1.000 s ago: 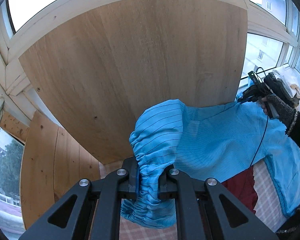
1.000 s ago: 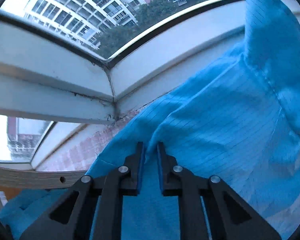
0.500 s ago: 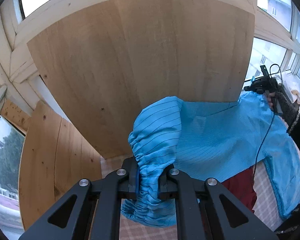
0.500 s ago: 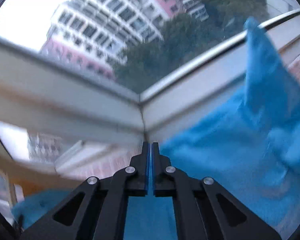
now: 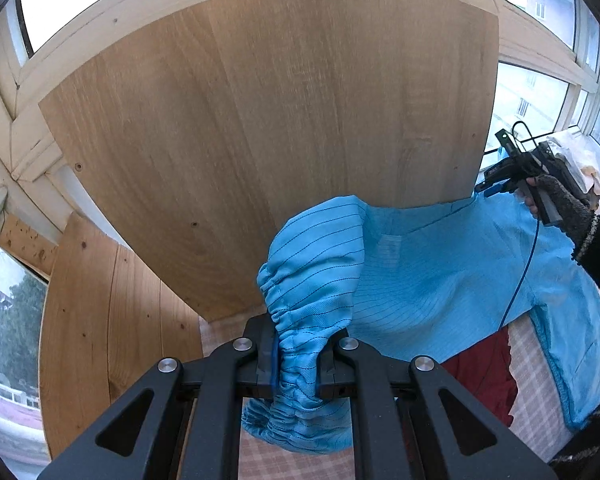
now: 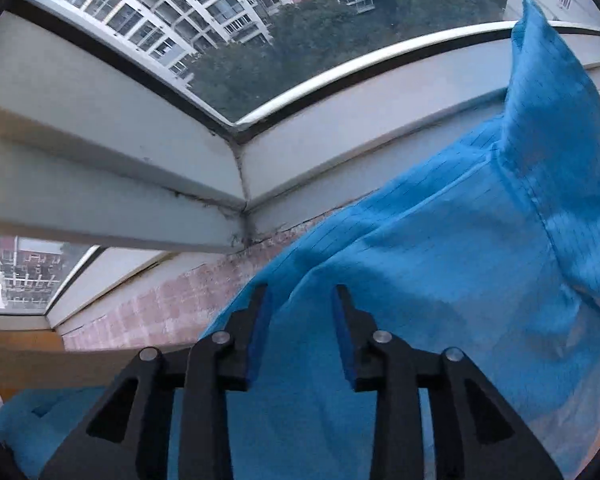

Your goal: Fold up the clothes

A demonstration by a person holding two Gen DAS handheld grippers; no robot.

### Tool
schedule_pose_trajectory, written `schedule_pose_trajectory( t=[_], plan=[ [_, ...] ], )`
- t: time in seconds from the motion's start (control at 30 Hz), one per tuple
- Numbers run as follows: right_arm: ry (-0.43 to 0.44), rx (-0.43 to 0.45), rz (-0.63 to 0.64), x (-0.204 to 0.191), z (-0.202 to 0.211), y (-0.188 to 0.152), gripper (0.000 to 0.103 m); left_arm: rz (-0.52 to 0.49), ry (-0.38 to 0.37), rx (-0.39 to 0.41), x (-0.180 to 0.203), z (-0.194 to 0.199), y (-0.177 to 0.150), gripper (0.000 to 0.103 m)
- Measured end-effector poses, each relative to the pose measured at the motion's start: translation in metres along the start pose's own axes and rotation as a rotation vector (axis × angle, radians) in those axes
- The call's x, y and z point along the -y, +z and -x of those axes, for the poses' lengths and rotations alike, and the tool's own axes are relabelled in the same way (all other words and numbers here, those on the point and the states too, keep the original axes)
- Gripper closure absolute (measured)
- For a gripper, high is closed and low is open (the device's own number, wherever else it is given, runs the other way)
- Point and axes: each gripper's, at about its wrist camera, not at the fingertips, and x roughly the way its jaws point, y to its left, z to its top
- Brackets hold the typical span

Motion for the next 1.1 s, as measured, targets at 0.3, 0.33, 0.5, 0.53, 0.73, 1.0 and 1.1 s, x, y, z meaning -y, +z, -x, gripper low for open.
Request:
schedule_pose_trajectory(
  t=[0.3, 0.33, 0.5, 0.53, 0.73, 1.0, 1.1],
  plan=[
    [-0.027, -0.012, 0.021, 0.006, -0.005, -0.003, 0.096, -0.002, -0.007, 0.000, 0.000, -0.003, -0.003, 0.093],
    [-0.016, -0.026, 0.030, 0.010, -0.006, -0.006, 0.102, -0.001, -0.008, 0.001, 0.000, -0.002, -0.004, 0.093],
    [0.091, 0.042, 0.014, 0.033, 0.024, -0.013, 0.102, 0.003, -0.021, 0.009, 0.000, 0.003, -0.008, 0.093],
    [0.112, 0.077, 0.014, 0.037, 0.037, -0.013, 0.103, 0.004, -0.025, 0.011, 0.000, 0.006, -0.009, 0.093],
    [0.150, 0.197, 0.011, 0.062, 0.079, -0.004, 0.102, 0.004, -0.046, 0.039, 0.001, 0.022, -0.004, 0.093],
    [0.118, 0.114, 0.022, 0.060, 0.025, -0.008, 0.097, 0.051, -0.080, 0.004, -0.006, 0.002, 0.009, 0.093],
    [0.152, 0.159, 0.015, 0.075, 0.046, -0.025, 0.096, 0.060, -0.098, -0.001, -0.008, -0.002, 0.015, 0.093]
  ],
)
